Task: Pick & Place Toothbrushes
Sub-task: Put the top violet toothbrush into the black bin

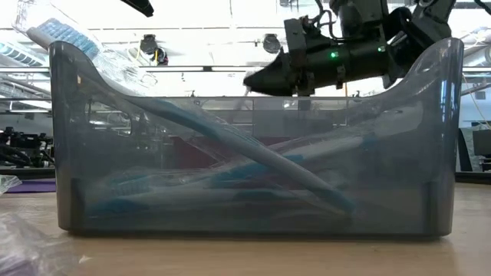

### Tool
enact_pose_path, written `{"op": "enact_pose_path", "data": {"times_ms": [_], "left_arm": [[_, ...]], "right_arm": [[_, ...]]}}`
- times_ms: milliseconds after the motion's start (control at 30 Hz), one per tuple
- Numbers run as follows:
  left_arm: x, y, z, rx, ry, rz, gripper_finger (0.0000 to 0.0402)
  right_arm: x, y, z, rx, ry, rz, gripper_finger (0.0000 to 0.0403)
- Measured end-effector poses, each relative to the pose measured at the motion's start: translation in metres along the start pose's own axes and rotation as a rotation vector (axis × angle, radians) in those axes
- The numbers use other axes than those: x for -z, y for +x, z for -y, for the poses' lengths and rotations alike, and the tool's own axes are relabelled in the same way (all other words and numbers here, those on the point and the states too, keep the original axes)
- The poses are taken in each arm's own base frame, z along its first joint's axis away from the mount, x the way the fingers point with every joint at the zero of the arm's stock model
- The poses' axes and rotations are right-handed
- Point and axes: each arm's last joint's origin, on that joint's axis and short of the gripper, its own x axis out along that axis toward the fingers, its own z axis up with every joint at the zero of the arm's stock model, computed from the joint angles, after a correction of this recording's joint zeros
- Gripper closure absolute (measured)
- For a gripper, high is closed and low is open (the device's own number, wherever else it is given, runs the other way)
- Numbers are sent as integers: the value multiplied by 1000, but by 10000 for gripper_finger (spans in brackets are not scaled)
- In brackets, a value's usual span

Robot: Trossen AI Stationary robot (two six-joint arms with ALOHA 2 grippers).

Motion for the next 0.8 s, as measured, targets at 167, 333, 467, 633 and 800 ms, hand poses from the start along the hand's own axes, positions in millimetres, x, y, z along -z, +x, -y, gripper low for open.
{"op": "enact_pose_path", "data": {"times_ms": [167,333,467,633,800], "left_arm": [[0,0,0,0,-1,0,270],[0,0,0,0,1,0,270],[0,0,0,0,-1,0,270],[0,0,0,0,-1,0,270],[0,0,0,0,-1,-1,270]], "right_arm": [[-1,2,3,-10,10,6,368],[-1,2,3,-11,-2,4,345],[0,2,5,1,6,-13,266],[2,2,6,11,-3,-34,183],[2,2,8,65,-12,-23,146]]}}
